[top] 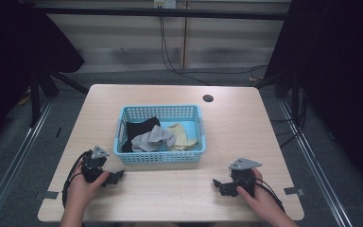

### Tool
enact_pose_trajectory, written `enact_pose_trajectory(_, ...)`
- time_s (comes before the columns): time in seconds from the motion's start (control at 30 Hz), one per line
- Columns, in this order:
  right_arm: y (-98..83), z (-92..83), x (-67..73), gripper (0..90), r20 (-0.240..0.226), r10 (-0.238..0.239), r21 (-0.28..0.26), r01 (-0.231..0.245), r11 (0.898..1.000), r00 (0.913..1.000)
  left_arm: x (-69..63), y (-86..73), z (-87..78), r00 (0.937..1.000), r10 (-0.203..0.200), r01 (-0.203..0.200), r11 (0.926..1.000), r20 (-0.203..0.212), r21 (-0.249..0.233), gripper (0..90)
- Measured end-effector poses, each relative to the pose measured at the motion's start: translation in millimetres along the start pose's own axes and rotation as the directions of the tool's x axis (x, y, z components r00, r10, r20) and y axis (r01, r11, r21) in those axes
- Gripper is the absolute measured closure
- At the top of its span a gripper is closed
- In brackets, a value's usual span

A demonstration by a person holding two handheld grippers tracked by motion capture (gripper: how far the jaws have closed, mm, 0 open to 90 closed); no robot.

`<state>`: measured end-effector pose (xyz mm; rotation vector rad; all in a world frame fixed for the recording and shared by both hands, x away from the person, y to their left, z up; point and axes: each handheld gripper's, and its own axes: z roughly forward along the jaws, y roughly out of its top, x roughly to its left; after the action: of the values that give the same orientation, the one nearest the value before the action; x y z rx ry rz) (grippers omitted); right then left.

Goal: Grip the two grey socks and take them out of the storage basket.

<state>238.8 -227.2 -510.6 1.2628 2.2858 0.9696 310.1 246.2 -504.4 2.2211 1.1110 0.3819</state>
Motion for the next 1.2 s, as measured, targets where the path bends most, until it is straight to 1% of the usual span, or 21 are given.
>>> enact_pose_trajectory(0.1, 0.0, 0.0, 0.0, 8.7, 0.000, 0.000, 0.000, 0.000, 1.000, 1.0000, -0.9, 1.7, 0.5, 0.9999, -0.013, 0.013, 0.9999, -0.004, 0.009, 0.0)
enact_pose_trajectory(0.2, 0.0, 0.0, 0.1, 8.7, 0.000, 0.001, 0.001, -0.001, 1.000, 1.0000, -2.0, 4.0, -0.8, 0.9999, -0.010, 0.010, 0.9991, 0.006, 0.042, 0.0)
enact_pose_trajectory(0.23, 0.1, 0.0, 0.0, 8.7, 0.000, -0.002, 0.000, 0.002, 1.000, 1.0000, -2.8, 4.8, -1.5, 1.0000, 0.001, -0.002, 0.9984, 0.006, 0.056, 0.0)
enact_pose_trajectory(0.3, 0.1, 0.1, 0.0, 8.7, 0.000, -0.001, 0.001, 0.001, 1.000, 1.0000, -3.4, 6.3, -3.0, 1.0000, -0.005, 0.004, 0.9972, 0.009, 0.075, 1.4)
enact_pose_trajectory(0.33, 0.3, 0.3, 0.0, 8.7, -0.001, -0.001, -0.002, 0.001, 1.000, 1.0000, -2.7, 8.1, -6.3, 1.0000, 0.002, -0.002, 0.9952, 0.003, 0.098, 3.8)
enact_pose_trajectory(0.4, 0.5, 0.3, 0.2, 8.7, -0.002, 0.004, 0.001, -0.004, 1.000, 1.0000, -2.0, 10.8, -11.3, 0.9999, -0.011, 0.011, 0.9937, 0.001, 0.111, 16.5)
enact_pose_trajectory(0.43, 0.5, 0.2, 0.4, 8.7, -0.002, 0.006, 0.003, -0.006, 1.000, 1.0000, -1.3, 11.8, -13.0, 0.9999, -0.013, 0.013, 0.9923, 0.003, 0.123, 17.9)
enact_pose_trajectory(0.47, 0.5, 0.2, 0.3, 8.7, -0.002, 0.006, 0.002, -0.006, 1.000, 1.0000, -1.5, 13.5, -15.9, 0.9999, -0.013, 0.014, 0.9899, -0.005, 0.141, 15.4)
enact_pose_trajectory(0.53, 0.5, 0.3, 0.2, 8.7, -0.003, 0.006, 0.002, -0.006, 1.000, 1.0000, -1.8, 17.0, -21.0, 1.0000, -0.004, 0.005, 0.9870, -0.009, 0.161, 15.9)
enact_pose_trajectory(0.6, 0.5, 0.3, 0.2, 8.7, -0.003, 0.006, 0.002, -0.006, 1.000, 1.0000, -2.4, 19.6, -24.7, 0.9996, -0.028, 0.029, 0.9840, -0.004, 0.176, 15.9)
enact_pose_trajectory(0.7, 0.5, 0.3, 0.1, 8.7, -0.005, 0.005, 0.002, -0.005, 1.000, 1.0000, -3.8, 23.7, -30.7, 0.9979, -0.063, 0.058, 0.9721, 0.015, 0.227, 15.9)
enact_pose_trajectory(0.8, 0.5, 0.5, -0.1, 8.7, -0.004, 0.002, 0.001, -0.002, 1.000, 1.0000, -8.1, 28.2, -35.4, 0.9981, -0.049, 0.038, 0.9670, 0.036, 0.252, 16.1)
enact_pose_trajectory(0.83, 0.5, 0.2, 0.3, 8.7, -0.004, 0.009, 0.005, -0.009, 1.000, 1.0000, -9.5, 29.0, -36.3, 0.9973, -0.061, 0.049, 0.9650, 0.040, 0.257, 16.4)
enact_pose_trajectory(0.87, 0.5, 0.3, 0.2, 8.7, -0.005, 0.007, 0.003, -0.007, 1.000, 1.0000, -9.7, 30.8, -37.6, 0.9970, -0.060, 0.045, 0.9619, 0.048, 0.270, 17.7)
enact_pose_trajectory(0.9, 0.5, 0.3, 0.2, 8.7, -0.005, 0.007, 0.003, -0.007, 1.000, 1.0000, -11.6, 32.2, -38.5, 0.9962, -0.069, 0.052, 0.9613, 0.054, 0.271, 17.7)
enact_pose_trajectory(0.97, 0.6, 0.9, -0.4, 8.7, -0.007, 0.000, -0.002, 0.000, 1.000, 1.0000, -14.1, 35.5, -40.4, 0.9964, -0.047, 0.026, 0.9599, 0.071, 0.279, 17.7)
enact_pose_trajectory(1.0, 0.6, 0.9, -0.4, 8.7, -0.007, 0.000, -0.002, 0.000, 1.000, 1.0000, -16.1, 35.9, -40.6, 0.9956, -0.057, 0.034, 0.9586, 0.074, 0.283, 17.7)
enact_pose_trajectory(1.03, 0.6, 0.9, -0.4, 8.7, -0.007, 0.000, -0.002, 0.000, 1.000, 1.0000, -17.1, 37.1, -41.3, 0.9959, -0.035, 0.009, 0.9553, 0.083, 0.296, 17.7)
enact_pose_trajectory(1.1, 0.7, 1.0, -0.5, 8.7, -0.007, -0.001, -0.002, 0.001, 1.000, 1.0000, -21.3, 38.5, -42.1, 0.9955, -0.025, -0.005, 0.9498, 0.091, 0.313, 17.7)
enact_pose_trajectory(1.13, 0.7, 1.0, -0.5, 8.7, -0.007, -0.001, -0.002, 0.001, 1.000, 1.0000, -23.0, 38.7, -42.3, 0.9940, -0.031, -0.004, 0.9486, 0.105, 0.317, 17.7)
enact_pose_trajectory(1.2, 0.7, 1.0, -0.5, 8.7, -0.007, -0.001, -0.002, 0.001, 1.000, 1.0000, -23.7, 39.7, -43.1, 0.9939, -0.032, -0.004, 0.9464, 0.106, 0.323, 17.7)
